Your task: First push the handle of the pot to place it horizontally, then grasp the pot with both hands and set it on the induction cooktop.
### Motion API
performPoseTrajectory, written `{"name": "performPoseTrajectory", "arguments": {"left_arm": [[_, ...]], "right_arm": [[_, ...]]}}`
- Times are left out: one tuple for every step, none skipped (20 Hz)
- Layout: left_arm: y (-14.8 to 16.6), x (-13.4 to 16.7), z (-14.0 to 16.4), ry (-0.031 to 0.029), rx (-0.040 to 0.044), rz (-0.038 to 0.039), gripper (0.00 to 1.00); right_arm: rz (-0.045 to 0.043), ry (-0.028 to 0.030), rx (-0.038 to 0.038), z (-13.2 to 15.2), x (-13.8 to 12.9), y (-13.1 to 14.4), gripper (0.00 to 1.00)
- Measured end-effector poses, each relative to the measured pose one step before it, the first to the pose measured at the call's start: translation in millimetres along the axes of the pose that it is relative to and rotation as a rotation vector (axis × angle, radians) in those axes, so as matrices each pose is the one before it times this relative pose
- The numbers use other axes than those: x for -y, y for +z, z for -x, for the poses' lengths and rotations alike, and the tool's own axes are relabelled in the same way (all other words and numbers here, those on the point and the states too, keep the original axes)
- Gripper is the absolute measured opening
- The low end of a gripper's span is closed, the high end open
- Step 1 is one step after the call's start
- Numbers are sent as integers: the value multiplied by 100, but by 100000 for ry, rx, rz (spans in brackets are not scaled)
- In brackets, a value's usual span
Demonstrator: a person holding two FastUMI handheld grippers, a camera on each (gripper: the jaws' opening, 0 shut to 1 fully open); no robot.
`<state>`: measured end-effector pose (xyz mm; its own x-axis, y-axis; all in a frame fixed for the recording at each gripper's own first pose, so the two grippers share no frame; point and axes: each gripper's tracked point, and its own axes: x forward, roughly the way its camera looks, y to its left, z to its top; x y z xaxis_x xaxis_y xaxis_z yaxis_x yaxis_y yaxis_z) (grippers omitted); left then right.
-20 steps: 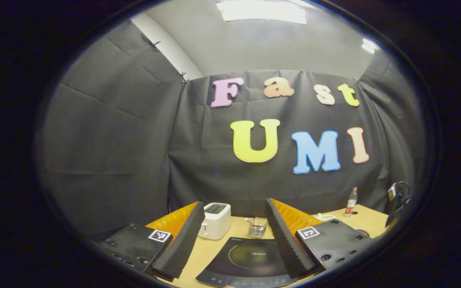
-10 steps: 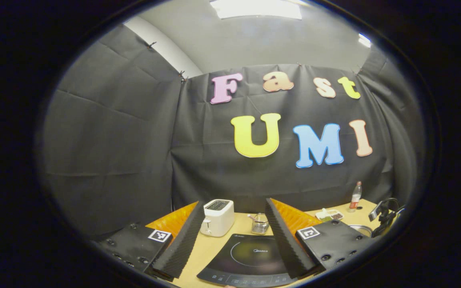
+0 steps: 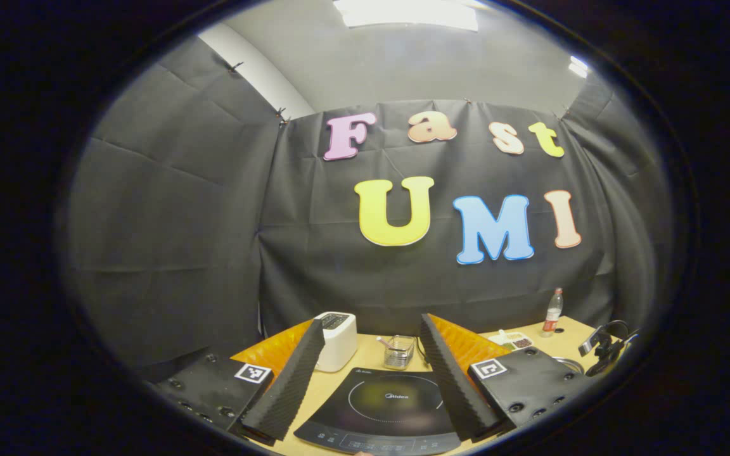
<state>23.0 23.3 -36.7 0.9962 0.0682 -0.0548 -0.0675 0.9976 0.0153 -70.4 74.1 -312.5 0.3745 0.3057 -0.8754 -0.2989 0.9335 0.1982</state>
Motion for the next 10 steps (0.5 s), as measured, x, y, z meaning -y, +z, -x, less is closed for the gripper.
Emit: {"name": "performPoseTrajectory", "arguments": {"left_arm": [[-113, 421, -314, -572, -171, 233, 100], [97, 391, -7, -724, 23, 629, 100], [39, 467, -126, -784, 164, 726, 99], [122, 374, -50, -766, 149, 496, 100], [17, 424, -174, -615, 96, 116, 100], [-55, 293, -56, -387, -3, -107, 100], [29, 384, -206, -530, 27, 99, 100], [64, 344, -64, -552, -9, 374, 100], [-26, 403, -133, -563, -73, 456, 100], [-20, 359, -101, -501, -122, 309, 100]], "right_arm": [[-792, -1816, -209, 152, 675, -3, 1], [-586, -1564, -88, 232, 565, -217, 1], [-660, -1147, -101, 228, 557, -29, 1], [-523, -812, -339, 169, 462, -178, 1], [-592, -913, -524, 220, 546, -83, 1], [-543, -1126, -437, 225, 558, -151, 1], [-353, -1013, -298, 222, 627, 23, 1], [-424, -916, 146, 203, 502, 18, 1], [-308, -724, -22, 239, 486, 66, 1], [-171, -567, 47, 167, 446, 24, 1]]}}
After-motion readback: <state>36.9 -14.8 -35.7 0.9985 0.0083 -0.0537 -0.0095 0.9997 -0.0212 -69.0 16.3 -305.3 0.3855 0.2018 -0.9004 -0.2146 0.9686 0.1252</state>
